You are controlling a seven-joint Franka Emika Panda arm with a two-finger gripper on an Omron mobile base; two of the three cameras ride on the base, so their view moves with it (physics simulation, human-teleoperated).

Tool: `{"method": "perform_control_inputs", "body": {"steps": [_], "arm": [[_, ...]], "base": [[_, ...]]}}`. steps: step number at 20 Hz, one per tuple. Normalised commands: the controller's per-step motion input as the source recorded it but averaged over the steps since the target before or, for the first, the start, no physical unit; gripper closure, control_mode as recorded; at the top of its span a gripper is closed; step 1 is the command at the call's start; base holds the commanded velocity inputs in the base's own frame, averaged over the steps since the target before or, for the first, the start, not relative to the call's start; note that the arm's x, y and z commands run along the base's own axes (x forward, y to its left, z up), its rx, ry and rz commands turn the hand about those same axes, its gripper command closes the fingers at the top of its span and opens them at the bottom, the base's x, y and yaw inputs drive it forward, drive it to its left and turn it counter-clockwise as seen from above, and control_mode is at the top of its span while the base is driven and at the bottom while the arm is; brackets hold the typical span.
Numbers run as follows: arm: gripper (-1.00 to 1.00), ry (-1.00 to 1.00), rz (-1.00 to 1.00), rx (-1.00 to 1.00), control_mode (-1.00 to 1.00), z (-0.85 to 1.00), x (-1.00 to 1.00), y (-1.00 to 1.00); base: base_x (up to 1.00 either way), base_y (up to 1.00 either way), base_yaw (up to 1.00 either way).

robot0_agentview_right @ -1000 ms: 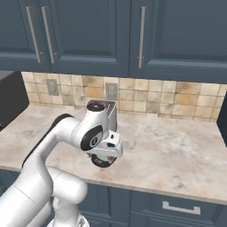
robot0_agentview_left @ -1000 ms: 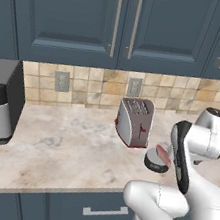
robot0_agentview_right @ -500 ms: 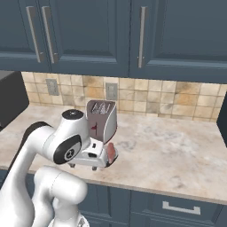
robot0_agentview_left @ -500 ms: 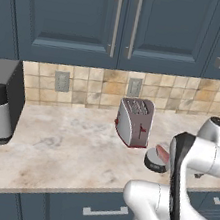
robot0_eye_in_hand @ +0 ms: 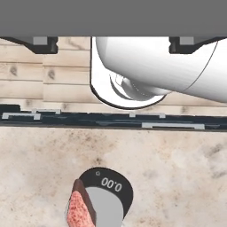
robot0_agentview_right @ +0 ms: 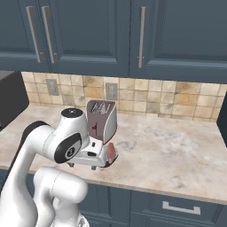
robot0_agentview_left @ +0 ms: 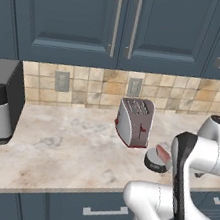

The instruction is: Take the steak from the fridge and place it on the digital scale on the counter by the fridge. Wait a few seconds for a reading, then move it to the plate on the dining counter.

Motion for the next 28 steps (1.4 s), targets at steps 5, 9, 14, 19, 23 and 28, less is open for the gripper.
{"method": "perform_control_inputs", "body": {"steps": [5, 9, 14, 19, 23, 28], "arm": [[-1.00, 0.00, 0.00, 0.00, -1.00, 0.00, 0.00, 0.00], [-1.00, 0.00, 0.00, 0.00, -1.00, 0.00, 0.00, 0.00], [-1.00, 0.00, 0.00, 0.00, -1.00, 0.00, 0.00, 0.00], [-1.00, 0.00, 0.00, 0.00, -1.00, 0.00, 0.00, 0.00], [-1.00, 0.00, 0.00, 0.00, -1.00, 0.00, 0.00, 0.00], [-1.00, 0.00, 0.00, 0.00, -1.00, 0.00, 0.00, 0.00]], "base": [[0.00, 0.00, 0.00], [0.00, 0.00, 0.00], [0.00, 0.00, 0.00], [0.00, 0.00, 0.00], [0.00, 0.00, 0.00], [0.00, 0.00, 0.00]]}}
